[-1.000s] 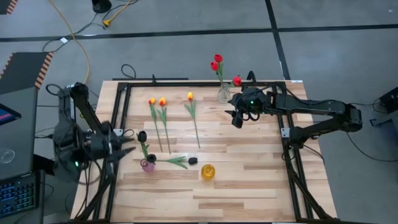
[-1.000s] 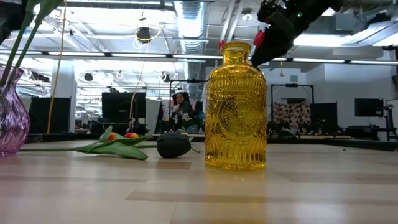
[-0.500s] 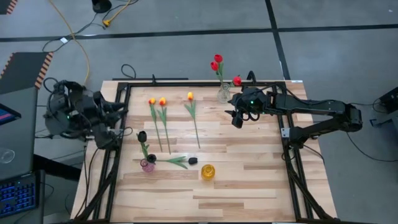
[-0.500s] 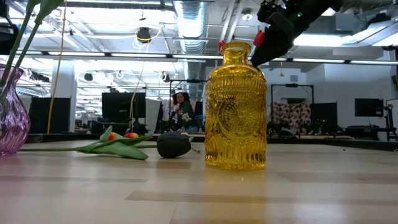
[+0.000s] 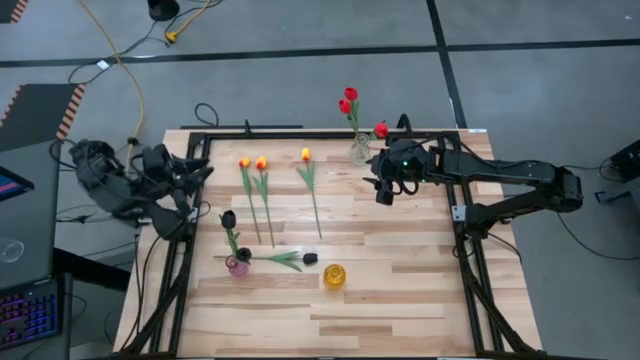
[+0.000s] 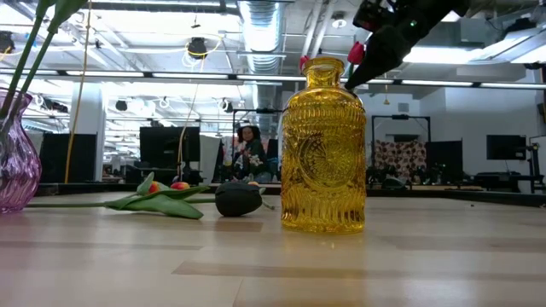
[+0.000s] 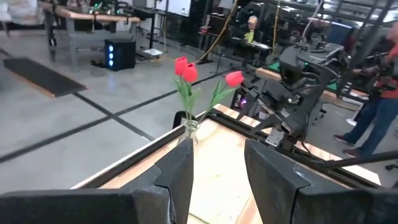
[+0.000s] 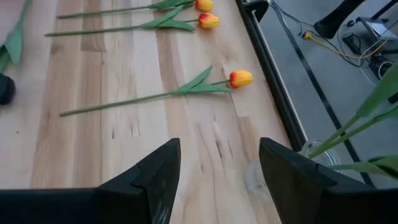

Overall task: Sort flowers into vase by color
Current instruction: Put the left yellow flower into the yellow vase

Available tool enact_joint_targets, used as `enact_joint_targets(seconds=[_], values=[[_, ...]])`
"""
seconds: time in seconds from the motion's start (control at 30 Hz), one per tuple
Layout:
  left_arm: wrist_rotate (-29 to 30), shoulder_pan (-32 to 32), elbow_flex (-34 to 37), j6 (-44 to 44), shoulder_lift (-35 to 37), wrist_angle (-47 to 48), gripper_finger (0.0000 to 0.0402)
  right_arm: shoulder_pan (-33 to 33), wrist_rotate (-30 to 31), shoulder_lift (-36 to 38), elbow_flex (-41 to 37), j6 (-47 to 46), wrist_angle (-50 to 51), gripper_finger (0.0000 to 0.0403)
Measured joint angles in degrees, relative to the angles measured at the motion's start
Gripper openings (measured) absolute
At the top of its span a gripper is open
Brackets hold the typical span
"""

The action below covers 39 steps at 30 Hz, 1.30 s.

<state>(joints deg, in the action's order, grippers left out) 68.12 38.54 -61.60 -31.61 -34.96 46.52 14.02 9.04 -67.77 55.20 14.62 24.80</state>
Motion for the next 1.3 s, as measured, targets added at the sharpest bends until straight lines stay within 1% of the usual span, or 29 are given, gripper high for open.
enact_joint_targets(seconds=[0.17, 0.23, 0.33, 0.6, 0.77, 0.83, 0.93, 1.1, 1.3], values=[[-5.8, -6.1, 0.0, -3.1, -0.2, 0.3, 0.0130, 0.0, 0.0, 0.0, 0.0, 0.0, -0.7, 0.0246], [-7.0, -8.9, 0.0, -4.7, -0.5, 0.4, 0.0130, 0.0, 0.0, 0.0, 0.0, 0.0, -1.3, 0.0246], [-10.4, -13.5, 0.0, -5.9, -0.7, 1.0, 0.0130, 0.0, 0.0, 0.0, 0.0, -0.2, -1.5, 0.0246], [-22.4, -26.9, 0.0, -12.0, -2.9, 4.9, 0.0130, -0.1, 0.0, 0.0, 0.0, -0.2, -1.5, 0.0246], [-31.4, -33.8, 0.0, -12.5, -4.9, 5.5, 0.0130, -0.1, 0.0, 0.0, 0.0, -0.2, -2.1, 0.0246], [-33.7, -35.6, 0.0, -12.5, -5.3, 5.8, 0.0130, -0.1, 0.0, 0.0, 0.0, -0.2, -2.8, 0.0246], [-35.2, -37.8, 0.0, -13.2, -6.0, 8.7, 0.0130, -0.1, 0.0, 0.0, 0.0, -0.2, -3.1, 0.0246], [-37.7, -41.2, 0.0, -17.3, -7.7, 16.5, 0.0130, -0.1, 0.0, 0.0, 0.0, -0.2, -3.1, 0.0246], [-39.0, -45.4, 0.0, -19.6, -9.7, 22.2, 0.0130, -0.1, 0.0, 0.0, 0.0, -0.9, -3.1, 0.0246]])
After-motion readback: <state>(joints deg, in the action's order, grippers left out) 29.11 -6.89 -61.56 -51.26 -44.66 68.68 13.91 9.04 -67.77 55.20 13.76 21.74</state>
